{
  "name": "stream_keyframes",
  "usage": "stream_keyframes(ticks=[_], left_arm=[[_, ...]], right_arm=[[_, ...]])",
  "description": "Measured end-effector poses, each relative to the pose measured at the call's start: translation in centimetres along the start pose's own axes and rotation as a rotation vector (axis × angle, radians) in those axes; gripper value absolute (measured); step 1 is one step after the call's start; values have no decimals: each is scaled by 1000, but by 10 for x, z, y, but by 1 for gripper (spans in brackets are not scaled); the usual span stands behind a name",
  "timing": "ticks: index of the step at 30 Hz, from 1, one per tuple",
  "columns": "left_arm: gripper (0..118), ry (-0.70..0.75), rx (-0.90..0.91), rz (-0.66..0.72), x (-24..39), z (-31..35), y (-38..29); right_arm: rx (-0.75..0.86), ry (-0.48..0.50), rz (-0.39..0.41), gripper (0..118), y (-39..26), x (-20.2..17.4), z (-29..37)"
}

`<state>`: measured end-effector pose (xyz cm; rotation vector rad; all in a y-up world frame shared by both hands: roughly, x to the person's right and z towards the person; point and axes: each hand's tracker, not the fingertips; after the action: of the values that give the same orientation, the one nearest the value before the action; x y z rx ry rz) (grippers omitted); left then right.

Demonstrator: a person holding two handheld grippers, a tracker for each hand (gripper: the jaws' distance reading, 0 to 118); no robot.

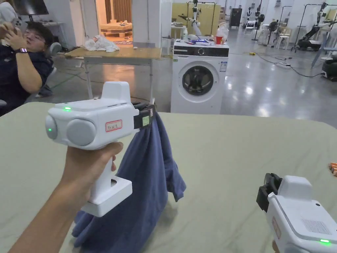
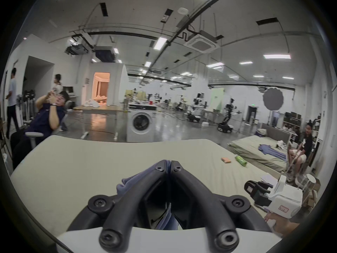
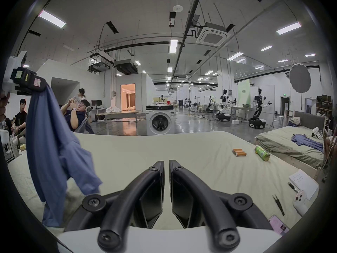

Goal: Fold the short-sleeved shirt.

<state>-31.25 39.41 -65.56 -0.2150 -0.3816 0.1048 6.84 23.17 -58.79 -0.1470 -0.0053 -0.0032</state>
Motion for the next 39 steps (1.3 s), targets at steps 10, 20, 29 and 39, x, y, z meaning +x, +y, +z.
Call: stream_keyframes(ticks=[10, 20, 29, 39], left_arm=[[0, -183, -222, 51, 49, -75, -97], [66, -182, -197, 69, 18, -48, -141], [60, 125, -26, -27, -28, 33, -118], [0, 345, -9, -43, -61, 83, -119]], right_arm=[[-32, -103, -12, 5, -12, 50, 13], [-65, -95, -5, 5, -20, 47, 14], [-19, -29, 14, 5, 0, 13, 10], [29, -5, 47, 5, 17, -23, 2]])
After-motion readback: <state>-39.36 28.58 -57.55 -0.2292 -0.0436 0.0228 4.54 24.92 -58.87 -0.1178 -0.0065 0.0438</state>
